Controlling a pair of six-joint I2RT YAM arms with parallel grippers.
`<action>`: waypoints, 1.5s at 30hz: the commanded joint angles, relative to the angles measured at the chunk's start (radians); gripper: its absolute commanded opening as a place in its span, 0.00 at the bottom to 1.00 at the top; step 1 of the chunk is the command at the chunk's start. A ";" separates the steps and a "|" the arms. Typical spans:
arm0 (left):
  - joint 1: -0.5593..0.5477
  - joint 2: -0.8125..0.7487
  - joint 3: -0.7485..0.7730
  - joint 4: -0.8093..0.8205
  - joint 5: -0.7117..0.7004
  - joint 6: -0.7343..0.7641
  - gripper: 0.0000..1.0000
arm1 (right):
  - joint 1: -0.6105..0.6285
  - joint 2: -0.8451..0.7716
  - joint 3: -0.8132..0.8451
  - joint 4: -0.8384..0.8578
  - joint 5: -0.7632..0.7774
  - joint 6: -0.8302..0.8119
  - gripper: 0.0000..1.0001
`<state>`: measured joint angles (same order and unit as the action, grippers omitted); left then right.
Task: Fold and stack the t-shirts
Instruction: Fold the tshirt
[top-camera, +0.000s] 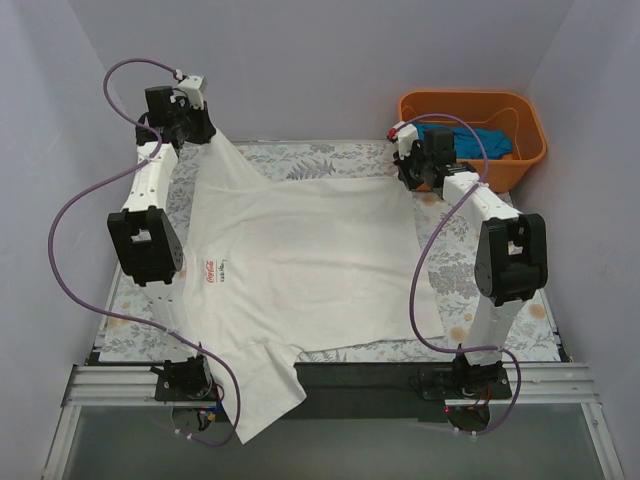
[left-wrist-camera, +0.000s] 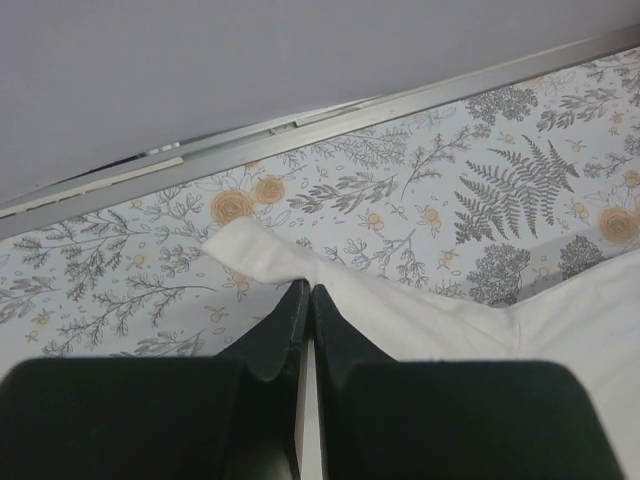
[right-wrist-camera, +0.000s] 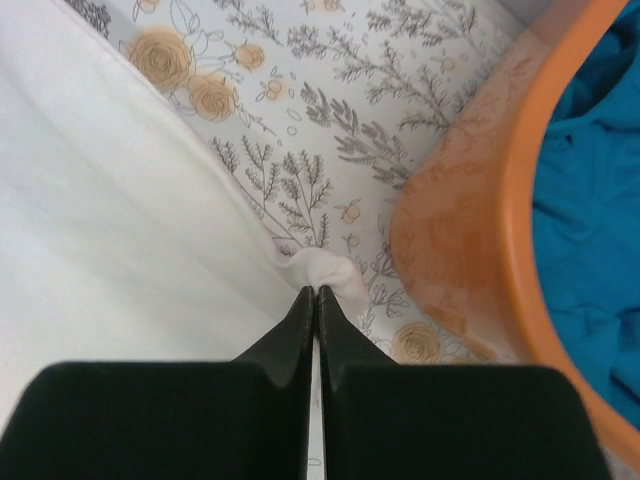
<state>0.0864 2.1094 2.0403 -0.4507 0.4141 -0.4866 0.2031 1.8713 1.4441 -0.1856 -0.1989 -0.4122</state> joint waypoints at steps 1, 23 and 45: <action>0.019 -0.032 -0.025 0.007 0.035 0.008 0.00 | -0.011 0.003 0.076 0.021 -0.043 -0.037 0.01; 0.036 -0.526 -0.538 -0.081 0.075 0.144 0.00 | -0.028 -0.120 -0.053 -0.006 -0.178 -0.158 0.01; 0.030 -0.925 -1.129 -0.244 0.023 0.299 0.00 | -0.068 -0.130 -0.246 -0.052 -0.252 -0.434 0.01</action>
<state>0.1184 1.1957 0.9554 -0.6804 0.4545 -0.1982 0.1394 1.7206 1.1942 -0.2440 -0.4366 -0.7937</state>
